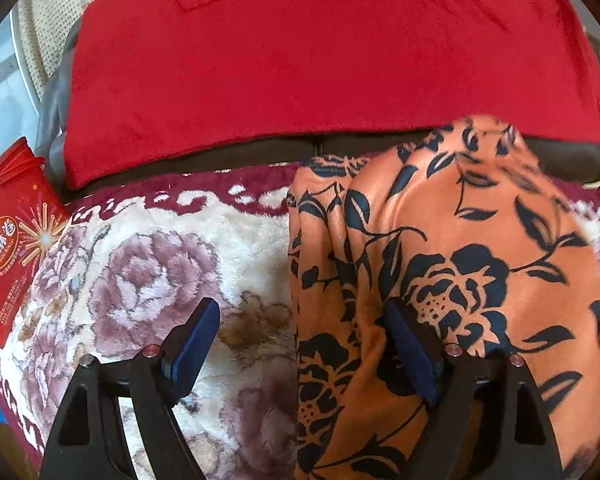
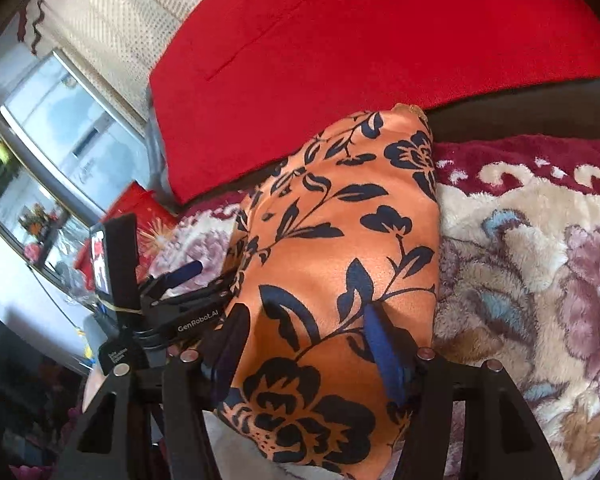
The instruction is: Fold small clothes
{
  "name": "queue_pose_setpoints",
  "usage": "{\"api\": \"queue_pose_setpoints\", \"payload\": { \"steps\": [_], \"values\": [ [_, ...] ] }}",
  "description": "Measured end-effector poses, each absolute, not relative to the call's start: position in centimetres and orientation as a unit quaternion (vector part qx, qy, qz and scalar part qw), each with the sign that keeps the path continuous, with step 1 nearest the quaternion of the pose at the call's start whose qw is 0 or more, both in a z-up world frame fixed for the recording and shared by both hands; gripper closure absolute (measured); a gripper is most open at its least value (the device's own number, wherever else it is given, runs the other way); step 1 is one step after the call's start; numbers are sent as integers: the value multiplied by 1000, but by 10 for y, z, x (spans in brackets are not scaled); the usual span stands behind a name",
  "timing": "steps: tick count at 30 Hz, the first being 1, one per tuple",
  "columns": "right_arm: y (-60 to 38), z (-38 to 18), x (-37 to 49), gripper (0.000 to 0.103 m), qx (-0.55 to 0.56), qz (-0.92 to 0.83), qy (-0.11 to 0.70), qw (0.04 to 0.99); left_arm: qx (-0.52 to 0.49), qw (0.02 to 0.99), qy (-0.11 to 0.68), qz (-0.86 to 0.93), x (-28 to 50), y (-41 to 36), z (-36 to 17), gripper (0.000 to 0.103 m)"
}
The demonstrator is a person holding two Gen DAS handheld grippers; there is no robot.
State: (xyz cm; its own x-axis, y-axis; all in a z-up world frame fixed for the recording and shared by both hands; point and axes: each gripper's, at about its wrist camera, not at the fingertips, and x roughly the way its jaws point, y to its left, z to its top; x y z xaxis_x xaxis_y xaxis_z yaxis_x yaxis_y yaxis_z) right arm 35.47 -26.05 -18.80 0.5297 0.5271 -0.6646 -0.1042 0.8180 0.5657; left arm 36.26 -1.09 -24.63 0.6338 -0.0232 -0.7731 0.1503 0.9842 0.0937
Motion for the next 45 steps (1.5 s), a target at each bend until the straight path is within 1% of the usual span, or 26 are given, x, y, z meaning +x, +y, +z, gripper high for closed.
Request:
{"api": "queue_pose_setpoints", "payload": {
  "steps": [3,5,6,8,11,14,16,23,27,31,45],
  "values": [
    [-275,-181,352,39,268,196,444,833,7,903,421,-81,355,14,-232,18],
    [-288,-176,350,30,277,184,434,838,-34,904,418,-82,354,34,-229,17],
    [-294,-176,350,27,283,179,431,838,-59,905,414,-75,354,47,-228,15],
    [-307,-181,352,27,314,178,430,827,-78,905,414,-65,355,62,-230,13],
    [-320,-194,357,25,365,179,438,802,-90,889,442,-77,361,75,-238,12],
    [-324,-206,363,25,389,181,450,783,-123,875,458,-102,361,81,-246,12],
    [-323,-216,367,25,404,183,459,770,-104,879,456,-97,358,77,-245,12],
    [-321,-233,375,24,414,185,471,757,-15,912,396,-106,331,47,-223,12],
    [-314,-242,380,23,416,193,474,751,27,915,388,-105,328,32,-223,12],
    [-308,-240,382,18,407,202,470,757,31,914,390,-109,329,29,-222,12],
    [-293,-239,385,16,381,209,465,771,35,915,387,-108,330,23,-224,12]
  ]
}}
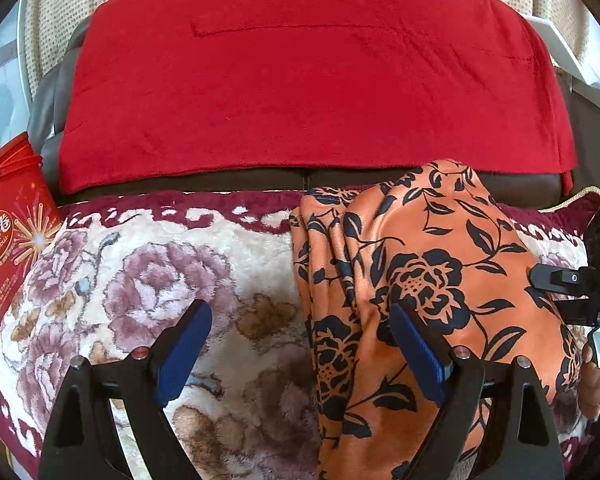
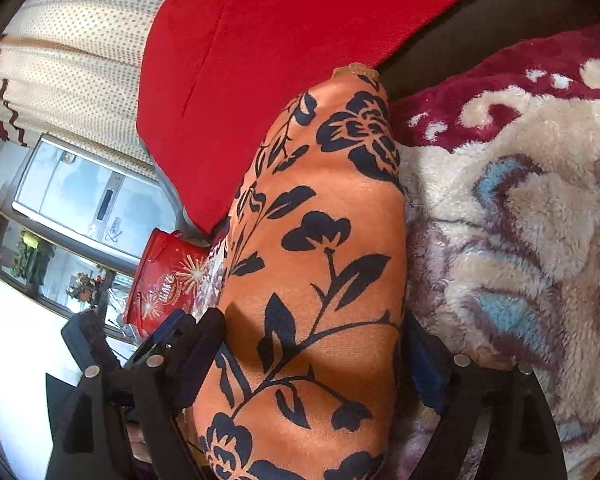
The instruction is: Fold small clothes
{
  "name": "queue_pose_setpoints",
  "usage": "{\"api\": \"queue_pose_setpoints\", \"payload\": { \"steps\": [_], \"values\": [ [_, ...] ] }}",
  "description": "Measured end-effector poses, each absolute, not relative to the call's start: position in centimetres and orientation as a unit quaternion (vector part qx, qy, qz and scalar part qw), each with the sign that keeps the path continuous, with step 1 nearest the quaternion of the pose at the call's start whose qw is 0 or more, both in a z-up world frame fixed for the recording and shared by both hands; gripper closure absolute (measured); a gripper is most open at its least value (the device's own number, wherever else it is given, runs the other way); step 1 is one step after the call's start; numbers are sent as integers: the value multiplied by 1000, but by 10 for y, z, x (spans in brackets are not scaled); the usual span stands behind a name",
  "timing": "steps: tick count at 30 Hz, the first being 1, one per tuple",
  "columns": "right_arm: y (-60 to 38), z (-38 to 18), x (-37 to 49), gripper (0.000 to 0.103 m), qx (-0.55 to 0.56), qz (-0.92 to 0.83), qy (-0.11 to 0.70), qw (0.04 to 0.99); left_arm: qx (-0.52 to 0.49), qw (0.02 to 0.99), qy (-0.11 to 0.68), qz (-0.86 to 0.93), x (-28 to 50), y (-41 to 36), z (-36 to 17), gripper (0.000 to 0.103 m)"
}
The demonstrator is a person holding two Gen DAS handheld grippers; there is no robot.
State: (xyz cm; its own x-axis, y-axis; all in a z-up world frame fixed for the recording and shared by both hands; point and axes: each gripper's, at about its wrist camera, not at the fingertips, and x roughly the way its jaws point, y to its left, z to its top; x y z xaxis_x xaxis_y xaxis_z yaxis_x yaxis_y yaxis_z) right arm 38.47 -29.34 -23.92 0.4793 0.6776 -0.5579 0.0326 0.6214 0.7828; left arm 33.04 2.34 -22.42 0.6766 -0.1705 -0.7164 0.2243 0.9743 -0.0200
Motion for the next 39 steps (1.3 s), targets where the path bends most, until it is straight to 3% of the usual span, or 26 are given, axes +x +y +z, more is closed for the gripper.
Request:
{"api": "queue_pose_setpoints", "payload": {
  "steps": [7,13,18,26,33,39],
  "values": [
    [-285,-239,386,14,359,211,465,781,-44,891,412,-183,335,28,-225,12],
    [-286,-240,386,14,358,212,467,781,-165,823,494,-225,363,53,-262,12],
    [-284,-241,386,14,353,214,467,782,-244,786,517,-236,369,70,-285,12],
    [-282,-242,383,15,344,215,462,789,-267,753,522,-300,362,50,-294,14],
    [-279,-240,381,15,336,205,458,797,-282,751,510,-311,364,52,-295,33],
    [-269,-236,380,18,312,191,452,814,-273,760,500,-312,363,44,-287,37]
  ]
}}
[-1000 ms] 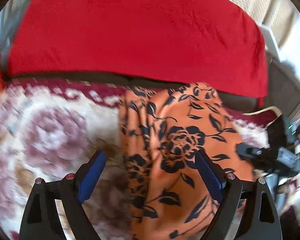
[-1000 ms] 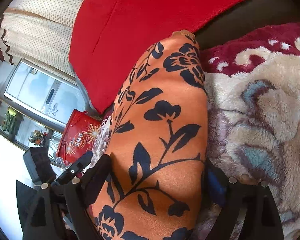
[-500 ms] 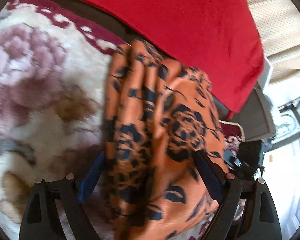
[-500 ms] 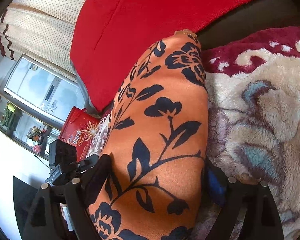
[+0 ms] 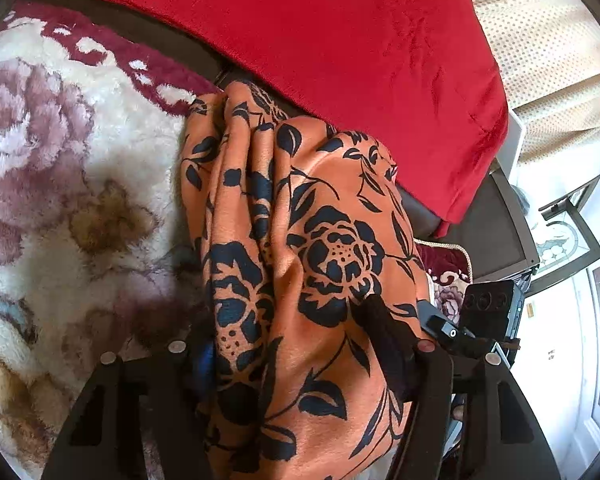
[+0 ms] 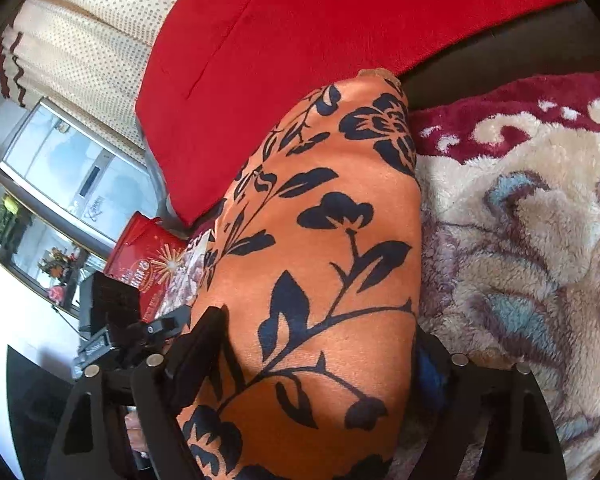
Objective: Fold small clothes
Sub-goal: 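Tuck the shirt's loose edge with the left tool while the right tool holds it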
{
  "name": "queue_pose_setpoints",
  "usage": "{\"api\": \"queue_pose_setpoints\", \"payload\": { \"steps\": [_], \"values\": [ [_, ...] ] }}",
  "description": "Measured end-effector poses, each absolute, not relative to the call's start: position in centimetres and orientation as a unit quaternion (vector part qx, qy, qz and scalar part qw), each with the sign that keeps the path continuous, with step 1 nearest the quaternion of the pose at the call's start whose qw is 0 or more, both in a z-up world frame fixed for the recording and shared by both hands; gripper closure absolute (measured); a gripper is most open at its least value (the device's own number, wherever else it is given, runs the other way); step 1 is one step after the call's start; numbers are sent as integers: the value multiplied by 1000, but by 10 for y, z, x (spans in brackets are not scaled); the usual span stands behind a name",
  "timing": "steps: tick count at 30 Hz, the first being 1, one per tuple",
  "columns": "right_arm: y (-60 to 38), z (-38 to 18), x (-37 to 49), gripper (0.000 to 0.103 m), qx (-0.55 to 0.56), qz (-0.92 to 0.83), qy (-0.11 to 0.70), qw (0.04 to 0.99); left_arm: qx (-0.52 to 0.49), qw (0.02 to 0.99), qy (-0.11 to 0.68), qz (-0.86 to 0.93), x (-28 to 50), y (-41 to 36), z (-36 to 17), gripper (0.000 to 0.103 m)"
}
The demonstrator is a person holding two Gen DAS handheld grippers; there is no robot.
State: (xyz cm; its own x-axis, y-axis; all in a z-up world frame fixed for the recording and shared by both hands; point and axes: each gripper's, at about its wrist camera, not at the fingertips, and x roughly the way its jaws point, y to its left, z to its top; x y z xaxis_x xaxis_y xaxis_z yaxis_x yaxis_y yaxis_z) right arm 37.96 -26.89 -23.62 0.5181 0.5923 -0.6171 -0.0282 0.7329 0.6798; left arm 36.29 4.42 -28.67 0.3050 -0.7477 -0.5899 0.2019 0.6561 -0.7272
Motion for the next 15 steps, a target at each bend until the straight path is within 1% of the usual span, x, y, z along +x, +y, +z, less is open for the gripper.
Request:
{"api": "queue_pose_setpoints", "payload": {
  "steps": [1,3,4,8,10,12,15],
  "values": [
    [-268,-236,380,19,310,190,452,815,-274,758,505,-308,364,44,-288,37],
    [-267,-236,380,19,309,190,452,815,-277,753,513,-304,368,40,-291,29],
    [-267,-236,380,19,307,189,451,816,-274,753,515,-304,370,38,-292,28],
    [-265,-236,381,19,303,185,452,818,-261,763,507,-305,369,27,-290,28],
    [-265,-235,381,19,302,183,448,821,-244,777,495,-304,365,22,-282,35],
    [-260,-230,379,23,290,179,441,830,-229,790,482,-304,362,19,-274,48],
    [-255,-218,374,27,269,174,426,846,-214,807,456,-307,356,15,-259,57]
  ]
}}
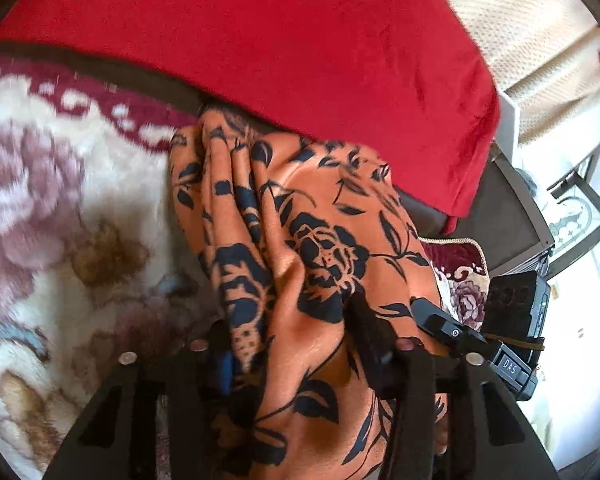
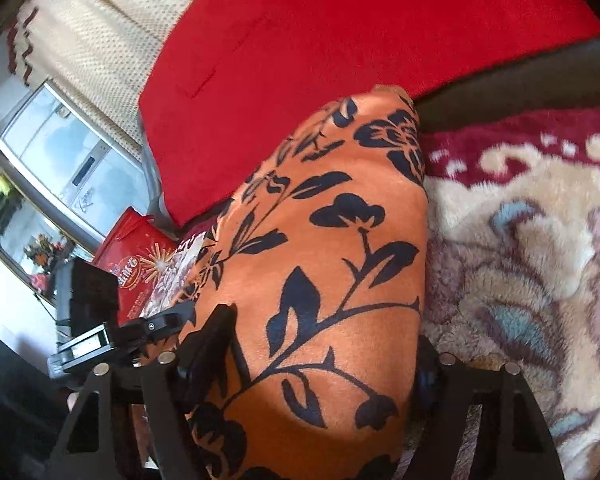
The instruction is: Fold small clothes
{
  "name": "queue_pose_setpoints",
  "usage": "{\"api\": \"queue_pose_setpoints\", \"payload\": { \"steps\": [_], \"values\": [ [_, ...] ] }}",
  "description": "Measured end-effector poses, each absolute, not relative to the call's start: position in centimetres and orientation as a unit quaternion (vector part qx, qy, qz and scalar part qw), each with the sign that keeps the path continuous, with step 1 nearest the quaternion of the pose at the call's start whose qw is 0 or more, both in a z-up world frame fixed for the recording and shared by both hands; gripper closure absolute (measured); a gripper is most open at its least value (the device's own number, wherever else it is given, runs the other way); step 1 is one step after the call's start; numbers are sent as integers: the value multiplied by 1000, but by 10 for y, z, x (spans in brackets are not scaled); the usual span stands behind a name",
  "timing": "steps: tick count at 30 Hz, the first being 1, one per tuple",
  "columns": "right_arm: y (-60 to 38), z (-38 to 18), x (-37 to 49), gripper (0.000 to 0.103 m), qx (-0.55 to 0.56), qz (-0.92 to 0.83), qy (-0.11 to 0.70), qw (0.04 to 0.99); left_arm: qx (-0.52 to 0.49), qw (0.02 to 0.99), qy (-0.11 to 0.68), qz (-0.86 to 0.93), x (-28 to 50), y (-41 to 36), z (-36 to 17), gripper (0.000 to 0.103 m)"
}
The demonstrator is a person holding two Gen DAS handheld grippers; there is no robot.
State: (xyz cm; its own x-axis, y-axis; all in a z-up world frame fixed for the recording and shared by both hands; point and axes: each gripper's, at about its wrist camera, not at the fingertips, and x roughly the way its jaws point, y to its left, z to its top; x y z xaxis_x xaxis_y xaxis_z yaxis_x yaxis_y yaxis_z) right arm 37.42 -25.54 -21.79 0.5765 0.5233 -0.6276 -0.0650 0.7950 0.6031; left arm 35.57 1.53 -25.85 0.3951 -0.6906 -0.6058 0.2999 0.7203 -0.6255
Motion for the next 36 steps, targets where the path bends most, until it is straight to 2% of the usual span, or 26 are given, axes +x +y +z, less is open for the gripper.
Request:
{"api": "queue_pose_setpoints", "payload": {
  "steps": [3,19,27,36],
  "values": [
    [-256,-203,368,29,257,172,406,860,-202,822,432,-310,348,10,-242,60],
    [-313,-148,285,29,253,173,341,889,-81,870,375,-311,269,-67,-174,63],
    [-341,-133,233,29,236,166,317,903,-17,882,360,-303,235,-100,-162,64],
    [-355,-153,198,29,270,145,324,895,36,882,371,-288,208,-124,-177,65]
  ]
}}
